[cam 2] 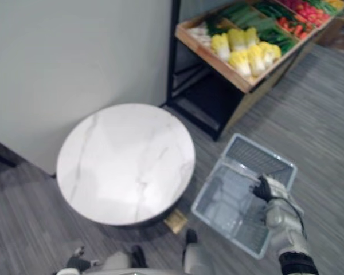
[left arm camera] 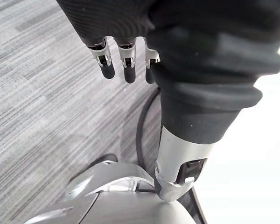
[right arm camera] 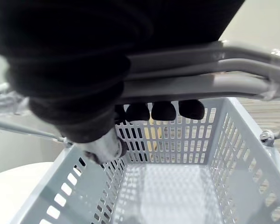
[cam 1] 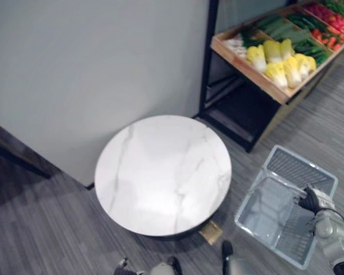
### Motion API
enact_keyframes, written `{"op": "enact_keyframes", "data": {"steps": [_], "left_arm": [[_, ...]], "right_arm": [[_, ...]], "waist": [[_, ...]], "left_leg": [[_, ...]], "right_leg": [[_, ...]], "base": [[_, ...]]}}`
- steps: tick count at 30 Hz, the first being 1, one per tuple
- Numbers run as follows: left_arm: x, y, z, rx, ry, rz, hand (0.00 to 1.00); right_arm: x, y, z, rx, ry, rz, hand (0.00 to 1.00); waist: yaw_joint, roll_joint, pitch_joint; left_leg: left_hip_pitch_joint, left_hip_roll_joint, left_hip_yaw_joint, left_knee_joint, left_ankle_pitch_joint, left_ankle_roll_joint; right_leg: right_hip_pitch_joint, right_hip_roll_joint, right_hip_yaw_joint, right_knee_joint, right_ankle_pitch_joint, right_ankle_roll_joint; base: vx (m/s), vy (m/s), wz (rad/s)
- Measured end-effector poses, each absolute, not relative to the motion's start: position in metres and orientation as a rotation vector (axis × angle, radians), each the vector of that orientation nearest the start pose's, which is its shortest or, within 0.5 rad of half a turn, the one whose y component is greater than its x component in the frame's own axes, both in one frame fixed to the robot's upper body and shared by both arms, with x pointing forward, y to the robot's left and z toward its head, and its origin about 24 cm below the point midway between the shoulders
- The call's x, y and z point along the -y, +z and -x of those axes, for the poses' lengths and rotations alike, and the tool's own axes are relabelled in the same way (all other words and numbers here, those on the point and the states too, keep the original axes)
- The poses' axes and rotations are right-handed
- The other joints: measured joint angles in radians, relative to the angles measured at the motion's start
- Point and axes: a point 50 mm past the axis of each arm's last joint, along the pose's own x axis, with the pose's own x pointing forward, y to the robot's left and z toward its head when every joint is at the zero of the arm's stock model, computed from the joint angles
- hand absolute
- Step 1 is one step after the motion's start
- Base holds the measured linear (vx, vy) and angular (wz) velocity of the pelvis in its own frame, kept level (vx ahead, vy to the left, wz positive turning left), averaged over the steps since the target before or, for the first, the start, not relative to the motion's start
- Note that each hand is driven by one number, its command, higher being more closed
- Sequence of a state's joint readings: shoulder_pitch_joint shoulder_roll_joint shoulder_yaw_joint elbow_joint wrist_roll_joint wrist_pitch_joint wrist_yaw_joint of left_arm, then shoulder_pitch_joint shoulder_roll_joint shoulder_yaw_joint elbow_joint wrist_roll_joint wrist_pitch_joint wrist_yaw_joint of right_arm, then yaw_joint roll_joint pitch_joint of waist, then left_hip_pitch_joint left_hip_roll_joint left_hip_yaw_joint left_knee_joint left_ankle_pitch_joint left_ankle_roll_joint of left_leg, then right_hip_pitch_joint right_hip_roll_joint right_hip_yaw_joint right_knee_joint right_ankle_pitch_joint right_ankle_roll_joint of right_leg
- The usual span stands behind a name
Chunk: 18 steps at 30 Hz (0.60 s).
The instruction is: Pick vegetable in the basket
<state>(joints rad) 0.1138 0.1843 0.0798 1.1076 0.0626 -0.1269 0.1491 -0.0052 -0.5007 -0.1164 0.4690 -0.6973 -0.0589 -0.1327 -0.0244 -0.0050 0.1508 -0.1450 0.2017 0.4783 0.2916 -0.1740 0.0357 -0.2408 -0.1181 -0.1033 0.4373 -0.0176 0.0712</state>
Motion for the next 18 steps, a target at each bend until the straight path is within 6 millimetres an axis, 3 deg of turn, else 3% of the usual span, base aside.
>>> {"op": "enact_keyframes", "data": {"steps": [1, 5, 7, 8, 9, 10, 11, 12, 13, 15, 17, 18], "left_arm": [[-0.243, -0.155, -0.076, -1.079, 0.285, -0.263, 0.00], [-0.244, -0.155, -0.075, -1.085, 0.287, -0.261, 0.00], [-0.239, -0.156, -0.082, -1.078, 0.277, -0.253, 0.00], [-0.237, -0.157, -0.081, -1.084, 0.273, -0.246, 0.00], [-0.233, -0.157, -0.086, -1.080, 0.267, -0.237, 0.00], [-0.234, -0.155, -0.095, -1.058, 0.262, -0.243, 0.00], [-0.237, -0.154, -0.098, -1.051, 0.266, -0.252, 0.00], [-0.232, -0.154, -0.101, -1.050, 0.262, -0.239, 0.00], [-0.229, -0.156, -0.098, -1.056, 0.263, -0.231, 0.00], [-0.229, -0.156, -0.097, -1.058, 0.264, -0.233, 0.00], [-0.227, -0.156, -0.098, -1.056, 0.259, -0.229, 0.00], [-0.226, -0.156, -0.098, -1.055, 0.260, -0.225, 0.00]], "right_arm": [[0.310, -0.001, -0.228, -0.365, -0.155, 1.174, 1.00], [0.296, 0.013, -0.252, -0.278, -0.141, 1.169, 1.00], [0.287, 0.012, -0.257, -0.257, -0.101, 1.180, 1.00], [0.283, 0.013, -0.259, -0.247, -0.091, 1.182, 1.00], [0.277, 0.014, -0.262, -0.227, -0.071, 1.185, 1.00], [0.274, 0.012, -0.262, -0.223, -0.053, 1.187, 1.00], [0.271, 0.011, -0.262, -0.219, -0.044, 1.184, 1.00], [0.270, 0.012, -0.263, -0.214, -0.040, 1.187, 1.00], [0.267, 0.009, -0.261, -0.219, -0.020, 1.197, 1.00], [0.266, 0.003, -0.255, -0.236, 0.001, 1.199, 1.00], [0.266, -0.001, -0.248, -0.247, 0.011, 1.199, 1.00], [0.265, -0.002, -0.244, -0.247, 0.016, 1.199, 1.00]], "waist": [[0.002, -0.008, -0.005], [0.010, -0.021, -0.008], [0.030, -0.014, -0.019], [0.040, 0.005, -0.029], [0.045, -0.007, -0.026], [0.033, -0.027, -0.020], [0.033, -0.035, -0.020], [0.033, -0.019, -0.017], [0.027, -0.003, -0.018], [0.024, -0.002, -0.015], [0.020, 0.015, -0.019], [0.019, 0.014, -0.013]], "left_leg": [[0.020, 0.001, 0.033, -0.028, 0.017, 0.003], [0.027, 0.022, 0.154, -0.040, 0.046, -0.004], [0.025, -0.008, 0.128, -0.117, 0.075, -0.036], [0.020, -0.004, 0.127, -0.149, 0.095, -0.029], [0.011, -0.008, 0.173, -0.166, 0.130, -0.028], [0.000, -0.016, 0.198, -0.169, 0.150, -0.030], [-0.010, -0.013, 0.204, -0.164, 0.158, -0.035], [-0.020, 0.010, 0.210, -0.159, 0.185, -0.043], [-0.017, 0.041, 0.193, -0.157, 0.199, -0.052], [-0.006, 0.077, 0.193, -0.147, 0.210, -0.068], [-0.003, 0.136, 0.192, -0.118, 0.218, -0.081], [0.002, 0.165, 0.189, -0.092, 0.218, -0.081]], "right_leg": [[0.039, -0.019, -0.031, 0.076, -0.028, -0.029], [0.047, -0.078, -0.083, 0.111, -0.039, -0.045], [0.061, -0.035, -0.085, -0.062, -0.035, -0.039], [0.086, -0.027, -0.062, -0.129, -0.045, -0.033], [0.077, -0.044, -0.067, -0.114, -0.095, -0.026], [0.091, -0.072, -0.076, -0.150, -0.126, 0.014], [0.098, -0.069, -0.079, -0.194, -0.137, 0.030], [0.108, -0.042, -0.092, -0.253, -0.123, 0.042], [0.120, -0.006, -0.085, -0.279, -0.103, 0.027], [0.130, 0.034, -0.077, -0.283, -0.090, 0.015], [0.137, 0.081, -0.077, -0.286, -0.090, 0.010], [0.145, 0.103, -0.070, -0.295, -0.095, -0.022]], "base": [[-0.10, 0.104, -0.65], [-0.15, -0.028, -1.01], [-0.19, -0.079, -1.17], [-0.24, -0.129, -1.17], [-0.24, -0.182, -0.82], [-0.22, -0.195, -0.63], [-0.15, -0.226, -0.51], [-0.14, -0.257, -0.53], [-0.14, -0.311, -0.51], [-0.09, -0.253, -0.35], [-0.09, -0.230, -0.28], [-0.08, -0.144, -0.24]]}}
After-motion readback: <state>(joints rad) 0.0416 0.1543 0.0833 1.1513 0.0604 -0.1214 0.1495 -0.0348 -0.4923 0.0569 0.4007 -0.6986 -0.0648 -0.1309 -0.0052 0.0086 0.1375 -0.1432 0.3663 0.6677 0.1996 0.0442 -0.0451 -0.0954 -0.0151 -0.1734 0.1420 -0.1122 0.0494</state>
